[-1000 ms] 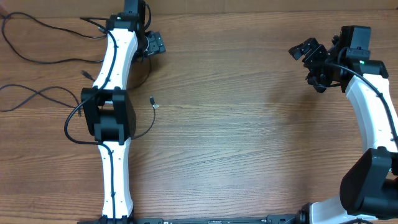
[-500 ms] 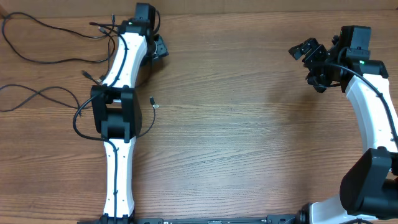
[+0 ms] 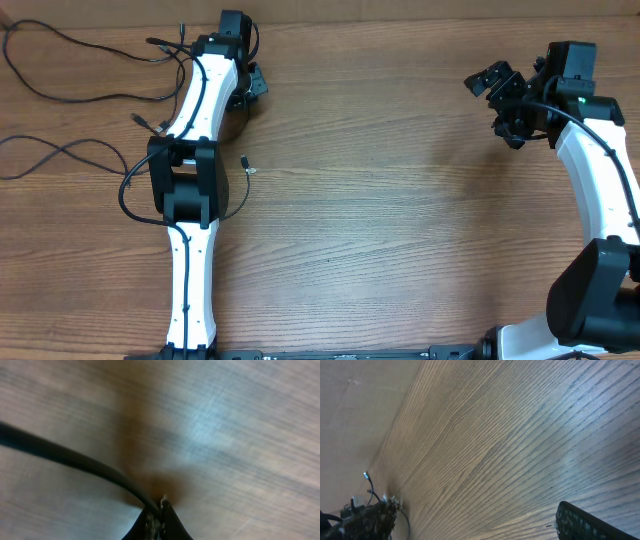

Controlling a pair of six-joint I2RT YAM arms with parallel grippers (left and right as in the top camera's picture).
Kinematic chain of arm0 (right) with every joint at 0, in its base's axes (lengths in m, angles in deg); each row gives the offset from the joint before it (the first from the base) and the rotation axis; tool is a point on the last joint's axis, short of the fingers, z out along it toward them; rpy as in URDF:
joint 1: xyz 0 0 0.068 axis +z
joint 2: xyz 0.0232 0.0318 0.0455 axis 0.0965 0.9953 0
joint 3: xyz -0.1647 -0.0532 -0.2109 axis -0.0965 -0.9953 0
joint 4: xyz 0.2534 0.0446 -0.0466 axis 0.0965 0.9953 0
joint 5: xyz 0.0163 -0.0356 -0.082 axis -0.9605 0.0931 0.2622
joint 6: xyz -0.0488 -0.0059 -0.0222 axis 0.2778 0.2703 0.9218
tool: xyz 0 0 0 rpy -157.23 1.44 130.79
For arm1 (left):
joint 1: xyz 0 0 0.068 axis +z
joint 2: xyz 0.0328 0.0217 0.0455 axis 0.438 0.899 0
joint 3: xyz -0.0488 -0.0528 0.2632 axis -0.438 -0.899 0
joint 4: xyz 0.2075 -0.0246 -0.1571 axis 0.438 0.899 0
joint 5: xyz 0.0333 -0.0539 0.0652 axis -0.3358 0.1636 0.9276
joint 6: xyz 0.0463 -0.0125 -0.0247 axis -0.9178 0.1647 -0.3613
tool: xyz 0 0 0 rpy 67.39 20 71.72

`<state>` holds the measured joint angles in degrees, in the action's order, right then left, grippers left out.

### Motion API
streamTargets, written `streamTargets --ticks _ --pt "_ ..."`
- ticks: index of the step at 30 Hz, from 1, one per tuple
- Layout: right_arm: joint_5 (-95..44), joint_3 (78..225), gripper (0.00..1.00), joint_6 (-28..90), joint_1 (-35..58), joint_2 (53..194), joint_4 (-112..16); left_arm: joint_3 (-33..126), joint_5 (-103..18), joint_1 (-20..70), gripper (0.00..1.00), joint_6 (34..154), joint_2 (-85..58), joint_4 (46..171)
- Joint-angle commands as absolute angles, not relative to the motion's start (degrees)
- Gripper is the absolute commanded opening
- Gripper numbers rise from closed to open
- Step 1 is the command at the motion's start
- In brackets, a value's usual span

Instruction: Untangle cables

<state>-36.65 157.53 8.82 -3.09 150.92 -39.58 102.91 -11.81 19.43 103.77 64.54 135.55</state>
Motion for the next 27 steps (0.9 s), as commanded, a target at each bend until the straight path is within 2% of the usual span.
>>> streamTargets --ticks 1,10,17,27 --pt "-36.1 158.2 1.00 9.3 -3.3 150.3 -39.7 104.3 -11.3 19.7 0.04 102.7 63.9 140.4" --pt "-36.1 158.2 1.00 9.3 -3.3 150.3 -39.7 113.5 -14.3 19.2 0.04 106.1 51.4 163.4" --pt "-36.1 158.2 1.00 9.3 -3.3 150.3 -39.7 113.8 -16.5 18.9 0.04 106.3 35.6 165.2" --pt "-36.1 158.2 1.00 9.3 -3.3 150.3 -39.7 113.8 -29.1 21.2 0.04 111.4 17.6 170.1"
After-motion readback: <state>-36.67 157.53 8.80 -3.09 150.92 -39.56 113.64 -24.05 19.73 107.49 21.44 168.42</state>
